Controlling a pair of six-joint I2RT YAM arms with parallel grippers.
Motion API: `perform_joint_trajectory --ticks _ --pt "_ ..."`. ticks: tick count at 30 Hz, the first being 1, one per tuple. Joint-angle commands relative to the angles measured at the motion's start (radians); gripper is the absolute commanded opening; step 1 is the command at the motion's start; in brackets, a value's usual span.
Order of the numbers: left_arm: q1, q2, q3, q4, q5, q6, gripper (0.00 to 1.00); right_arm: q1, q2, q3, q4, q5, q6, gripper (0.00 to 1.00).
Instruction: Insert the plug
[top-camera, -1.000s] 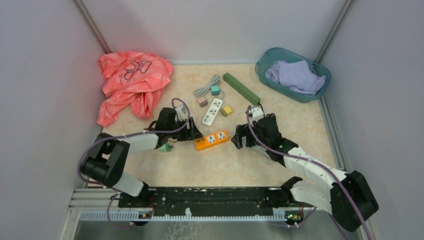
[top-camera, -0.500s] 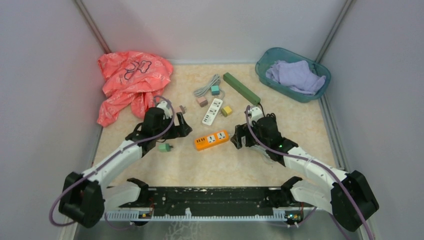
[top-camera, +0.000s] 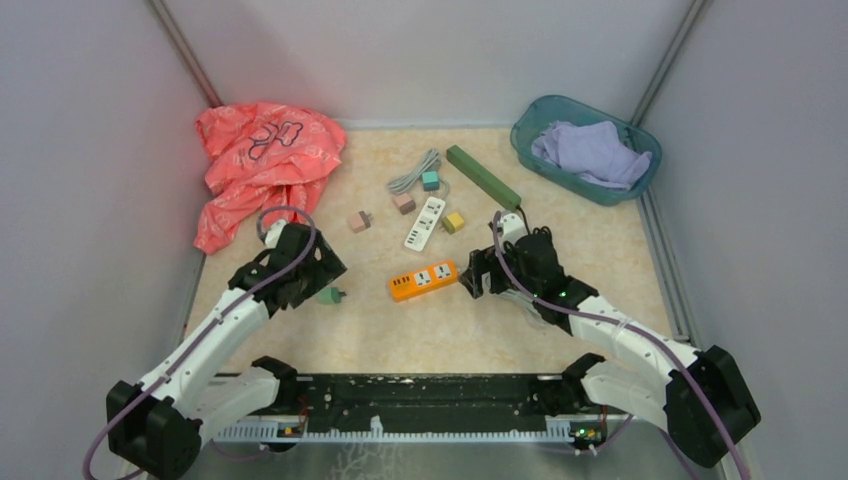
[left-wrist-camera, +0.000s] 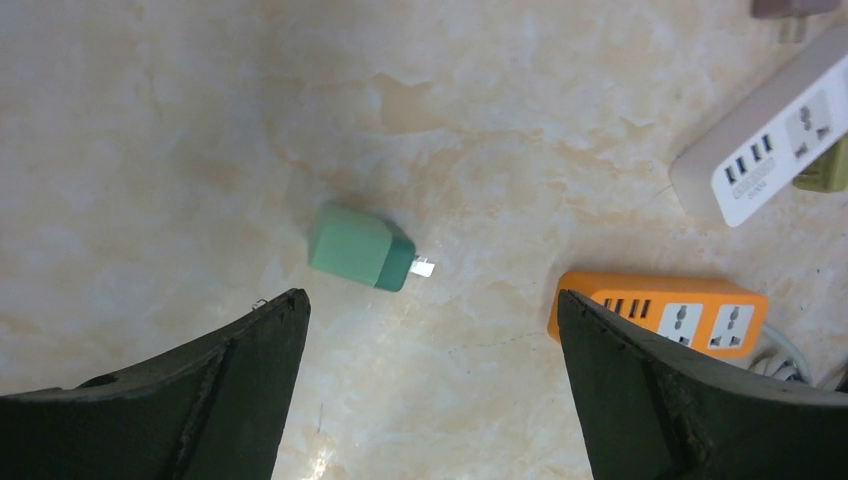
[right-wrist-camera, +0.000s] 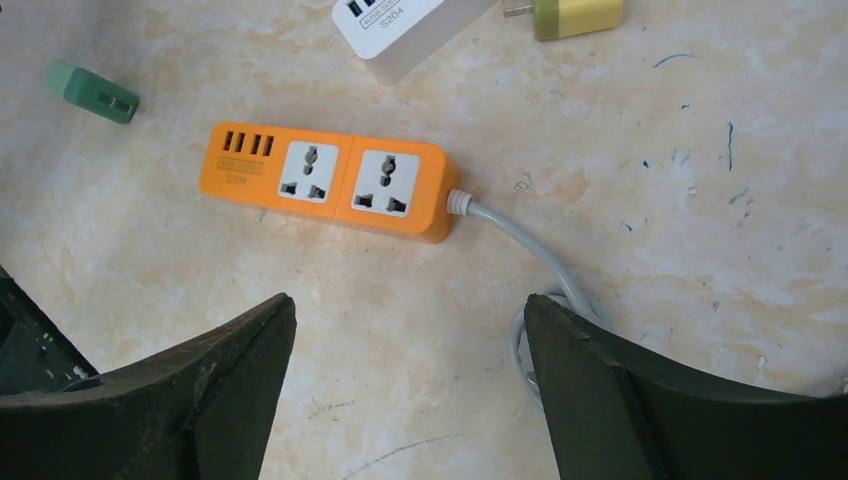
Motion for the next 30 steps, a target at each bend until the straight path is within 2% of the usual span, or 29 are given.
perform_joint_trajectory --ticks 1,6,13,19,30 --pt "0.003 -0.006 0.010 -0.194 -0.074 -0.286 0.98 0.013 -0.028 0.011 0.067 -0.018 -0.025 0.84" --pt "0.004 0.014 0.000 -0.214 -0.096 -0.395 0.99 0.013 -0.029 -0.002 0.080 -0.018 -0.034 0.84" --pt "0.003 0.162 0.038 -0.239 -0.052 -0.462 0.99 0.013 -0.027 -0.012 0.088 -0.021 -0.043 0.84" --pt "0.003 0.285 0.071 -0.220 -0.038 -0.505 0.87 0.013 -0.038 -0.019 0.084 -0.021 -0.048 0.84" --pt "0.003 0.412 0.069 -0.140 -0.030 -0.529 0.70 0.013 -0.030 -0.018 0.084 -0.026 -0.056 0.84"
